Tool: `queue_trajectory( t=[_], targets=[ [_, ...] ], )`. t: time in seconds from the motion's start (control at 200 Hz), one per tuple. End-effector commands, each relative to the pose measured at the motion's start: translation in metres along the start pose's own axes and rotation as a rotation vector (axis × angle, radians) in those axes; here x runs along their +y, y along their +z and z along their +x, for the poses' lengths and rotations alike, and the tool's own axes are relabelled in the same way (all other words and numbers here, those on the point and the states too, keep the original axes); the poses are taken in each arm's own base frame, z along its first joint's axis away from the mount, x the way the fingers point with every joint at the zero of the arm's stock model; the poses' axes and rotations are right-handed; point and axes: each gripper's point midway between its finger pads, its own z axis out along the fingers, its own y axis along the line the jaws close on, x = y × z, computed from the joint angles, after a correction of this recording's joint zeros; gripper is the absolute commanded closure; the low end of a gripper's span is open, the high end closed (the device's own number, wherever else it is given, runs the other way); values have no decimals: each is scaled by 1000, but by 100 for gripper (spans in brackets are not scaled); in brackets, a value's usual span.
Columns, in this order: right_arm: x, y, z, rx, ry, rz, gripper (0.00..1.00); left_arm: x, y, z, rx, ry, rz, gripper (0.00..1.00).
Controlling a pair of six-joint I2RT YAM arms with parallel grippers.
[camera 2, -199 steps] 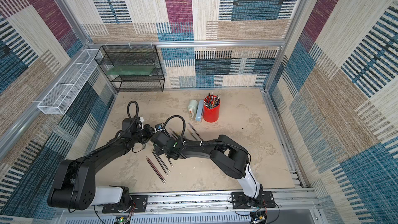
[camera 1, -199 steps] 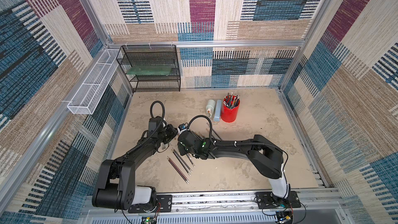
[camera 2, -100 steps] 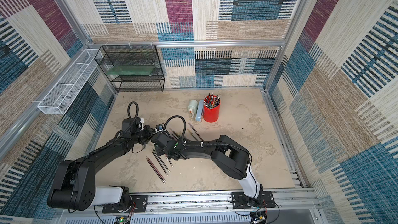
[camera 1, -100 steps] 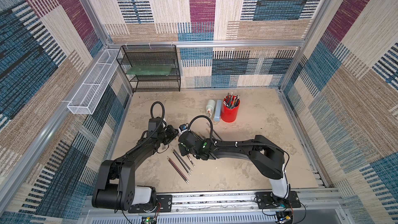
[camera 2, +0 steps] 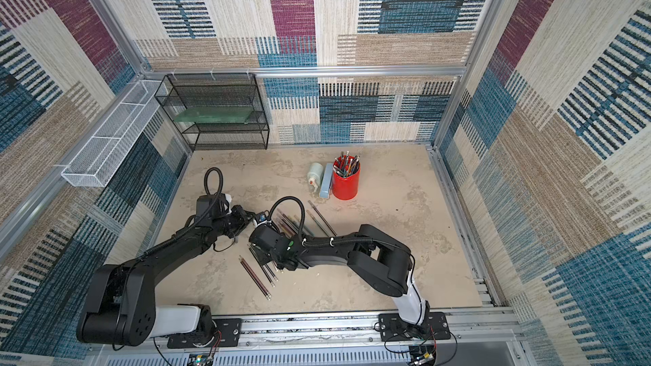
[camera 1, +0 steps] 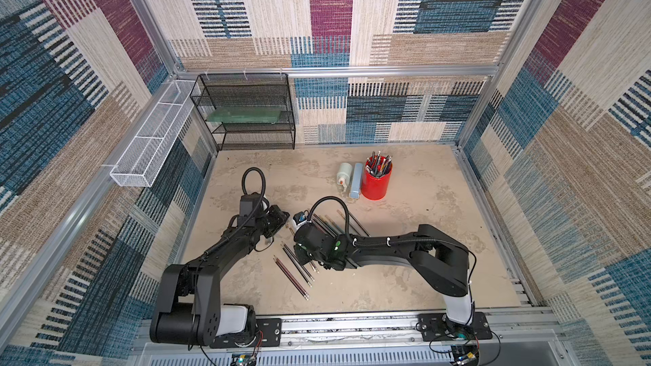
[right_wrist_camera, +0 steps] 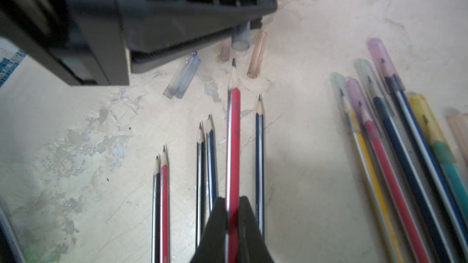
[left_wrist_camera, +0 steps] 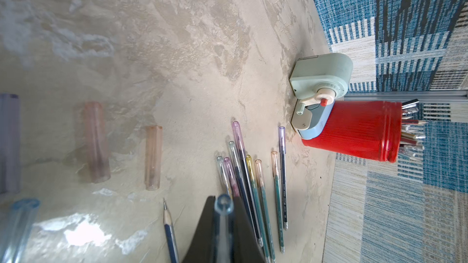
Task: Remove the protective cover of the pencils
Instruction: Remove the protective sleeve from the pencil, then place the pencil at the center of the board.
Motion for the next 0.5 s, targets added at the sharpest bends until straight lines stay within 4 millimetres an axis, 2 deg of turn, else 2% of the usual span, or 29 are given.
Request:
queue_trajectory(
  t=[0.0,0.275,0.496],
  targets=[
    [-1,-5,-5,-25,1,11,100,-2,1,-6,-22,-14,15,100],
    [-25,-5,-1,-15,37,64,100,2,0,-9,-9,4,-41,100],
    [-37,8,9,29,45,63,100,10,7,-6,37,-7,-102,100]
  ],
)
